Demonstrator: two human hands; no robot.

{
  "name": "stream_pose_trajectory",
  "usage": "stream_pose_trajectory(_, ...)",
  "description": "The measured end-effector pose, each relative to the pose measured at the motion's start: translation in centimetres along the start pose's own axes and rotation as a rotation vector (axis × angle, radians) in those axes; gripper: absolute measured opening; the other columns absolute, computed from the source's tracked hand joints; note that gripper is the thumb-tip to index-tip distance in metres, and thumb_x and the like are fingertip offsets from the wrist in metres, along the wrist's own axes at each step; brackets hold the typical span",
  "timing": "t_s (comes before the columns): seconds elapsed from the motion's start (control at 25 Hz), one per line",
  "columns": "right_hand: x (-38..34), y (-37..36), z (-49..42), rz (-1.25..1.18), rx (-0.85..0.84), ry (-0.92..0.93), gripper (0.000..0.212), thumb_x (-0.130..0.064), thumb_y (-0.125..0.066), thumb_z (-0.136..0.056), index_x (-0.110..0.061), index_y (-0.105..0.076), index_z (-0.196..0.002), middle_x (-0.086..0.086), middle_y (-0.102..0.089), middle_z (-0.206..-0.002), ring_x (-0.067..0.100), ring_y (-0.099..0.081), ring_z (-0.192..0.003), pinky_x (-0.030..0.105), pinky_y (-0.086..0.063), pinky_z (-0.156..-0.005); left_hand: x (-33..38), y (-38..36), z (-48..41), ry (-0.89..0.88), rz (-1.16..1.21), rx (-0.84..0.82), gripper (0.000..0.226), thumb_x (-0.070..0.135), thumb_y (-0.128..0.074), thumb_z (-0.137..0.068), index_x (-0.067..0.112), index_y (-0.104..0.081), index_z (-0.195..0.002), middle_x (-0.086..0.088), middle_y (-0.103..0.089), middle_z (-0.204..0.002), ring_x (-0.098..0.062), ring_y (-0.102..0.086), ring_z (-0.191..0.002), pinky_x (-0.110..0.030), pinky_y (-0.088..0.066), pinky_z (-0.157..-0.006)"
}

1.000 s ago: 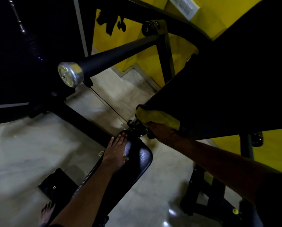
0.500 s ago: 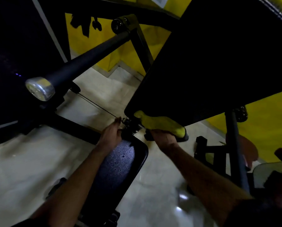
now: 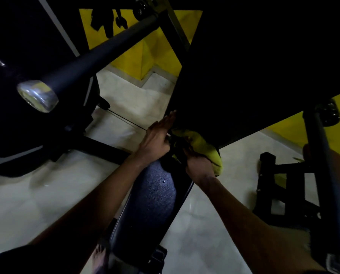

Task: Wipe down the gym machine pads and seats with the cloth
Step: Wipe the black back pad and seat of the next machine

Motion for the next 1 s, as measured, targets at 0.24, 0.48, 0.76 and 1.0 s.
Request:
stream_pose_trajectory(0.24, -1.3, -4.5, 5.5, -0.175, -0.124, -0.141, 0.052, -0.033, -0.048, -0.101, -0.016, -0.039, -0.149, 0.005, -0.039, -0.156, 0.027, -0.024, -0.150, 0.046, -0.019, -0.118, -5.1, -2.7, 7.4, 0.435, 0.045, 0.086, 0.076, -0.007, -0.049, -0.082, 0.009, -0.029, -0.154, -0.009, -0.034, -0.157, -0.024, -0.033, -0.144, -0.035, -0.027, -0.119)
stream_pose_trajectory(0.48, -5.1, -6.1, 7.0, -0.161, -0.136, 0.018, 0.061, -0.023, -0.061, -0.091, -0.025, -0.042, -0.149, -0.003, -0.040, -0.156, 0.025, -0.025, -0.150, 0.045, -0.032, -0.112, -7.7, -7.9, 17.3, 0.558, -0.020, -0.143, 0.068, 0.026, -0.036, -0.092, 0.010, -0.020, -0.156, -0.008, -0.021, -0.163, -0.025, -0.025, -0.148, -0.042, -0.028, -0.117)
stream_pose_trajectory(0.76, -1.4, -6.1, 4.4, -0.043, -0.169, -0.234, 0.101, -0.083, -0.056, -0.071, -0.045, -0.014, -0.156, 0.004, -0.004, -0.167, 0.037, 0.004, -0.152, 0.061, 0.005, -0.118, -8.3, -8.1, 19.6, 0.525, -0.128, -0.143, 0.074, 0.053, -0.018, -0.094, 0.013, -0.021, -0.156, -0.003, -0.021, -0.162, -0.016, -0.018, -0.150, -0.038, -0.019, -0.122)
stream_pose_trajectory(1.0, -4.1, -6.4, 4.6, 0.005, 0.040, -0.247, 0.055, -0.047, -0.067, -0.083, -0.019, -0.057, -0.129, 0.011, -0.052, -0.132, 0.037, -0.046, -0.121, 0.050, -0.038, -0.101, -7.6, -8.2, 20.1, 0.543, -0.068, -0.065, 0.060, 0.033, -0.042, -0.104, 0.016, -0.019, -0.157, 0.001, -0.016, -0.163, -0.012, -0.017, -0.150, -0.034, -0.019, -0.122)
Point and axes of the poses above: each hand's wrist, its own z-axis away from the middle knuckle, its own y-axis out of the back of the hand, x = y × z, the point moved 3 cm from there along -z, towards the middle knuckle
